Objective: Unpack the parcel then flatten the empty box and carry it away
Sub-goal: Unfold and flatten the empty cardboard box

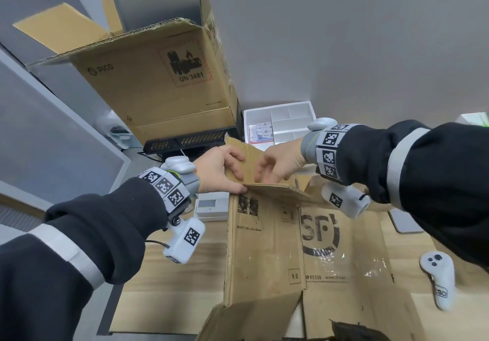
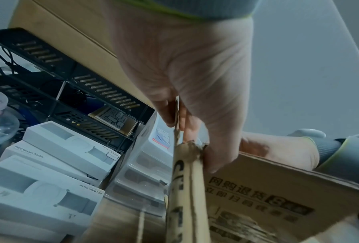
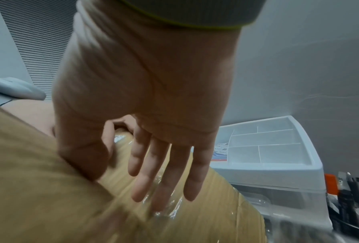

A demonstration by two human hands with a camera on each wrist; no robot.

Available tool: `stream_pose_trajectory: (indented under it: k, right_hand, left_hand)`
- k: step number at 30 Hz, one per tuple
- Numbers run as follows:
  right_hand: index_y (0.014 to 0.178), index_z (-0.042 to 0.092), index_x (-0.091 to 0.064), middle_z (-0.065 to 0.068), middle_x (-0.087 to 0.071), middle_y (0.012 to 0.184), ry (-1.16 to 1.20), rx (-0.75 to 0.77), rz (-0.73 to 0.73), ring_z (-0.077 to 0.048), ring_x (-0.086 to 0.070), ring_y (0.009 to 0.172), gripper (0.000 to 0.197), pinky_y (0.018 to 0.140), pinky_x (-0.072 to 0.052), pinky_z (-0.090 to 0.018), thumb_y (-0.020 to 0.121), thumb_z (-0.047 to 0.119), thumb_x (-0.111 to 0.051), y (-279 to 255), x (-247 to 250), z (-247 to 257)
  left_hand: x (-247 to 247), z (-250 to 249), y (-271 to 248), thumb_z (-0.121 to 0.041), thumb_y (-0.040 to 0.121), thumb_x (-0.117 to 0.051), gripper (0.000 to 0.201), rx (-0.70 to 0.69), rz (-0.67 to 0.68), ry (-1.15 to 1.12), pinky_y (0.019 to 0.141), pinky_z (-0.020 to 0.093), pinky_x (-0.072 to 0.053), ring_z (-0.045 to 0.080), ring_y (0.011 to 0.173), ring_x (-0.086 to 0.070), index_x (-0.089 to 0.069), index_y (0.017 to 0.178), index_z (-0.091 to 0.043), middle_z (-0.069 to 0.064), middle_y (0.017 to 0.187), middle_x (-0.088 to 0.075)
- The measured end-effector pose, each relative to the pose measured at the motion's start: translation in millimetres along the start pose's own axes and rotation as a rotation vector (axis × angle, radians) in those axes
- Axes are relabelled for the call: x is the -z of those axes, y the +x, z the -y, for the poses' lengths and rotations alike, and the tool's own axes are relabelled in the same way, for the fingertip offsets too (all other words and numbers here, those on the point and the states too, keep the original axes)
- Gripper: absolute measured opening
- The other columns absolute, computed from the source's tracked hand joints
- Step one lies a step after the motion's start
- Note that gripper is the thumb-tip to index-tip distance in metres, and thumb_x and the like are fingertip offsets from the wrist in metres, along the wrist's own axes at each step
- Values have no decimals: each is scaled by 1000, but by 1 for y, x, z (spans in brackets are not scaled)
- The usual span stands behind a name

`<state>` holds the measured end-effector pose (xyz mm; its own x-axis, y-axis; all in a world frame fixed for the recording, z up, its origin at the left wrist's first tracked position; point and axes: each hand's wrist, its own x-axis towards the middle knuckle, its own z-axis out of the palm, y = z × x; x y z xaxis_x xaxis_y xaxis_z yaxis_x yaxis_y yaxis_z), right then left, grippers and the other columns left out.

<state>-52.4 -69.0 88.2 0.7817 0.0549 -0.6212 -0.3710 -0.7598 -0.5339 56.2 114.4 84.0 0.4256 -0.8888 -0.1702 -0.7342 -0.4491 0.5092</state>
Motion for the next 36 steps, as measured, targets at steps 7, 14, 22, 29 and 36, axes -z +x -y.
stream_pose_trajectory:
  k: [7, 14, 22, 29, 36]
  right_hand:
    - [108, 20, -71, -1, -78, 97, 269, 35, -72, -22, -75, 92, 66, 91, -56, -38, 67, 72, -67, -13, 13, 3]
    - [151, 28, -20, 0, -54, 125, -31, 40, -404, -22, -65, 102, 113, 93, -56, -43, 63, 23, -92, 0, 7, -2]
    - [95, 34, -56, 7, -71, 98, -18, 33, -384, -16, -70, 92, 43, 89, -57, -38, 69, 27, -90, 5, 18, -2]
    - [105, 19, -65, 1, -73, 98, 108, -17, -478, -19, -71, 89, 41, 90, -57, -41, 73, 30, -87, 14, 21, -6]
    - [102, 22, -67, -1, -76, 98, 279, -99, -549, -24, -74, 88, 43, 85, -60, -45, 67, 34, -89, 10, 30, -9]
  left_hand:
    - [-7, 8, 0, -16, 76, -82, 27, -23, 11, -20, 70, 20, -40, -2, 83, -60, -70, 54, -24, -18, 112, -62]
    - [-3, 6, -3, -8, 71, -80, 36, -48, -79, -95, 76, 38, -56, 25, 80, -67, -62, 48, -29, -15, 98, -65]
    - [-6, 5, -9, -11, 67, -77, 20, -184, -215, -70, 74, 42, -55, 20, 76, -64, -60, 63, -19, -1, 84, -63]
    - [-16, 23, -13, -44, 62, -90, 67, 254, -74, -74, 60, 35, -55, 15, 68, -62, -47, 104, -14, -1, 87, -64]
    - [-32, 51, -30, -40, 71, -88, 35, 399, 391, -73, 71, 41, -64, 24, 82, -75, -75, 100, -24, -1, 93, -78]
